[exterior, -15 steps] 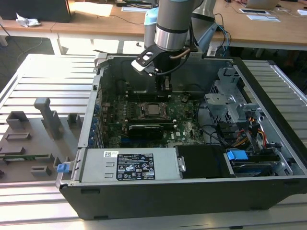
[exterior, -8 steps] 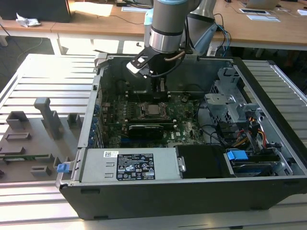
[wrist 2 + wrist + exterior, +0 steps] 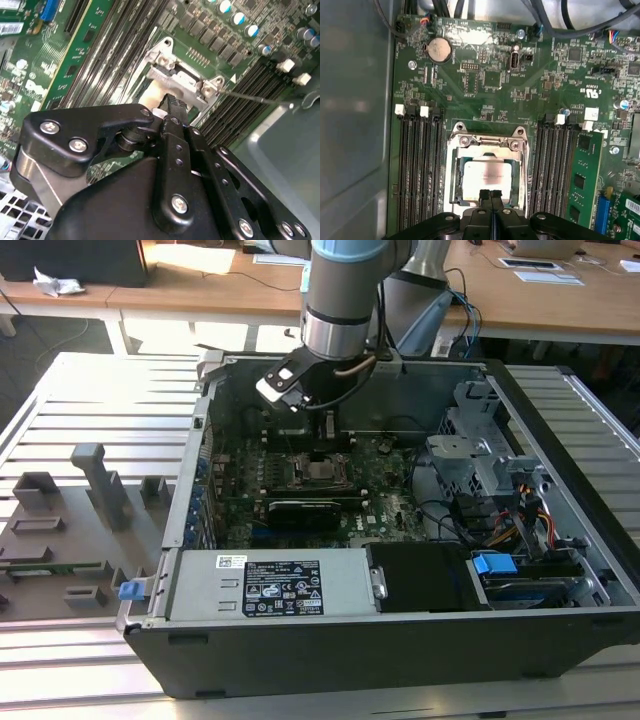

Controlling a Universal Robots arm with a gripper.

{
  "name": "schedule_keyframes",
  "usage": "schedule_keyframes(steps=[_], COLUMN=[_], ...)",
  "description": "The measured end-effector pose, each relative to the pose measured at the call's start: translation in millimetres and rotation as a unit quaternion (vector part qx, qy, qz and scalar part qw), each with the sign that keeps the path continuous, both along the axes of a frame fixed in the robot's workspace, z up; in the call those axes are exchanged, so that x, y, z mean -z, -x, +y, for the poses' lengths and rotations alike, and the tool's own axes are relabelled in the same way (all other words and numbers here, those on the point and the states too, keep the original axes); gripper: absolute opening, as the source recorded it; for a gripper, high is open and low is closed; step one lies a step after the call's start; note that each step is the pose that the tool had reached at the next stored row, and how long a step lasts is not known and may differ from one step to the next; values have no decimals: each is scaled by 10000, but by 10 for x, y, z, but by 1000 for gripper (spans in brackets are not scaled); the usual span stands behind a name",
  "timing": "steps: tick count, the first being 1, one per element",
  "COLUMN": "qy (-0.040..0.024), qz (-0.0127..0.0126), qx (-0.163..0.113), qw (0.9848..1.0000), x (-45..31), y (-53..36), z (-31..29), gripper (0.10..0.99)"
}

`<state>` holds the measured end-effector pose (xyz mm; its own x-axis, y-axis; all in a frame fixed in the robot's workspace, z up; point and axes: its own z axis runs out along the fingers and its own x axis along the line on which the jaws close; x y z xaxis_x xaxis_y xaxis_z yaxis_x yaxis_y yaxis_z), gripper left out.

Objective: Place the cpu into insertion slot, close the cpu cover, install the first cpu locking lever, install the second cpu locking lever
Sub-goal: 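Close the cpu cover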

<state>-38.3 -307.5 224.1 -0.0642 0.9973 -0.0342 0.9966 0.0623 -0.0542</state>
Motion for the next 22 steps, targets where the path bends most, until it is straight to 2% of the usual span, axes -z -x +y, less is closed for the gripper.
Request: schedule_keyframes(steps=[1, 11, 17, 20, 22], qy=[-1, 0, 3, -5, -1], qz=[0, 0, 2, -6, -1], qx=[1, 1, 0, 1, 1], qw=[10000, 10000, 10000, 10000, 10000], x=[27, 141, 198, 195, 107], y=[44, 268, 298, 279, 280], z=[0, 0, -1, 2, 0], gripper=[106, 106, 106, 106, 106])
